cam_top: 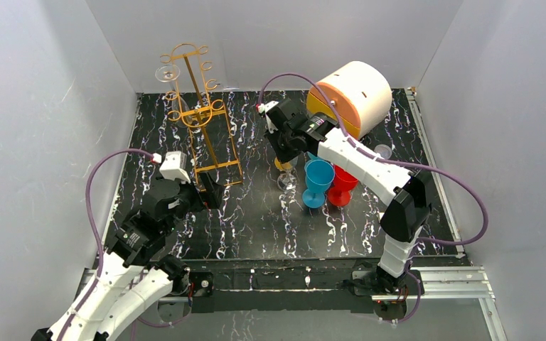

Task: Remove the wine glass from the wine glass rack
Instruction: Place the wine glass at the center of the board.

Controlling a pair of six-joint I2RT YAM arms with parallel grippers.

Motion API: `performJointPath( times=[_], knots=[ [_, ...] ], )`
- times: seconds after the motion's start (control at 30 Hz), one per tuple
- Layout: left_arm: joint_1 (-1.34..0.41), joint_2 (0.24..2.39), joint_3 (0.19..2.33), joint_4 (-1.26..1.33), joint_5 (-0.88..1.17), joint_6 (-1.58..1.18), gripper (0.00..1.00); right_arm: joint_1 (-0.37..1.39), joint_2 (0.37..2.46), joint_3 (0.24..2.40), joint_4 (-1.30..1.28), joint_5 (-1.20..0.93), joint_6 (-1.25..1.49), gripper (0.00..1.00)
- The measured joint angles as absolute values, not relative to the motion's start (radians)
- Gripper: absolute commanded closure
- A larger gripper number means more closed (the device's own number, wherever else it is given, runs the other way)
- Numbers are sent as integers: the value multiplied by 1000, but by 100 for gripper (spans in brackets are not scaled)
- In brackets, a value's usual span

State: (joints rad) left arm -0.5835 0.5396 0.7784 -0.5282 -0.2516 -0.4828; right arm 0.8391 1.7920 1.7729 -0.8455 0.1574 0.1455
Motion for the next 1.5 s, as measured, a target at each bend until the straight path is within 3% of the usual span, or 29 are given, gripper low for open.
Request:
performJointPath(
  times=[0.27, 0.37, 0.57, 0.73, 1.1, 1.2, 1.4, 1.5],
  knots=[
    [-583, 570, 778, -567, -365, -526, 2, 839, 1808, 1795, -874, 167, 127, 73],
    [-583, 571, 776, -579, -435, -567, 2, 839, 1808, 1797, -874, 170, 126, 64],
    [-583, 619, 756, -613, -563, -678, 2, 839, 1808, 1799, -874, 173, 119, 62],
    [-583, 625, 717, -641, -660, -773, 2, 839, 1806, 1801, -873, 174, 113, 41],
    [-565, 630, 673, -644, -738, -839, 2, 839, 1732, 1806, -881, 130, 99, 24],
    [-490, 681, 664, -614, -689, -826, 2, 839, 1674, 1799, -880, 116, 101, 16],
    [-46, 799, 643, -515, -423, -761, 2, 839, 1501, 1722, -854, 24, 97, 11],
    [90, 872, 678, -493, -309, -735, 2, 839, 1412, 1669, -838, -25, 98, 10]
  ],
)
